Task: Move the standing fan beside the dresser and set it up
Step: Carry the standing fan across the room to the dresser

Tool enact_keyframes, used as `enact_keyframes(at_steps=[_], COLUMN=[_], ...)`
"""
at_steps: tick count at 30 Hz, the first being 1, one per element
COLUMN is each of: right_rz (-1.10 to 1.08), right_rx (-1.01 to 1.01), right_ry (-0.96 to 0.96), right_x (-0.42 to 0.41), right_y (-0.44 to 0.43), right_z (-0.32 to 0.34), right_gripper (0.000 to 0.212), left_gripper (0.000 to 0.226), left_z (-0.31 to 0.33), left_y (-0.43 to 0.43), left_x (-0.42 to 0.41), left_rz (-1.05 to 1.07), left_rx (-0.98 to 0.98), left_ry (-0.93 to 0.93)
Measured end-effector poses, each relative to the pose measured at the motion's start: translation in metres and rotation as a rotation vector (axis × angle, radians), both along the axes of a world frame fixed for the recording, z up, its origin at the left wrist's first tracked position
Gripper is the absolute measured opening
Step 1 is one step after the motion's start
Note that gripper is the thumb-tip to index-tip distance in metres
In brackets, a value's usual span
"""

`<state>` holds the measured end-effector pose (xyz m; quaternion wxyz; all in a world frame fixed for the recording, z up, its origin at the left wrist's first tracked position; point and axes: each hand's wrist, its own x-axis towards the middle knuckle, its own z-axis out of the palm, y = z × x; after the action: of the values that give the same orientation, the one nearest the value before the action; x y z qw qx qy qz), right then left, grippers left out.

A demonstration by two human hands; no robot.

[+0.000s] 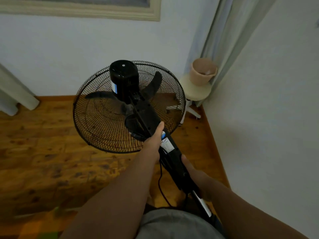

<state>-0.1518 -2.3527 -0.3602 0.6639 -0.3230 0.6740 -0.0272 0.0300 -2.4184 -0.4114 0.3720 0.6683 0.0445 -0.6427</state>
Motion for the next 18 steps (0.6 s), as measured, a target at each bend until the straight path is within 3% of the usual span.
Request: enact_keyframes(at_steps=[4,8,11,15,18], right_rz=[-0.009,0.030,0.044,0.067,0.094], right_rx=[-0.007,-0.005,-0.028,-0.042,-0.031], right_ry=[-0.009,0.011,0.000,-0.062,-0.052], right_x=[0.034,0.060,0.083,0.115,0.136], right_y=[-0.038,-0.070,-0.091,-0.120,-0.147], right_z=[0.011,0.009,0.007,0.008,0.005], right_gripper=[0.118,0.137,0.139,0.102,0.104], left_gripper=[0.149,0.149,0.141,0.147,0.147], left_z=[0.017,0.023,0.024,0.013,0.023], left_y=[-0.036,-0.061,-0.076,-0.099,-0.115], left_x=[0.032,0.063,0.086,0.117,0.139], left_rz=[0.019,0.058,0.078,0.147,0.198], left_rx=[-0.038,-0.077,-0.095,-0.076,-0.071], left_ry=[0.017,0.016,0.015,-0.018,-0.040])
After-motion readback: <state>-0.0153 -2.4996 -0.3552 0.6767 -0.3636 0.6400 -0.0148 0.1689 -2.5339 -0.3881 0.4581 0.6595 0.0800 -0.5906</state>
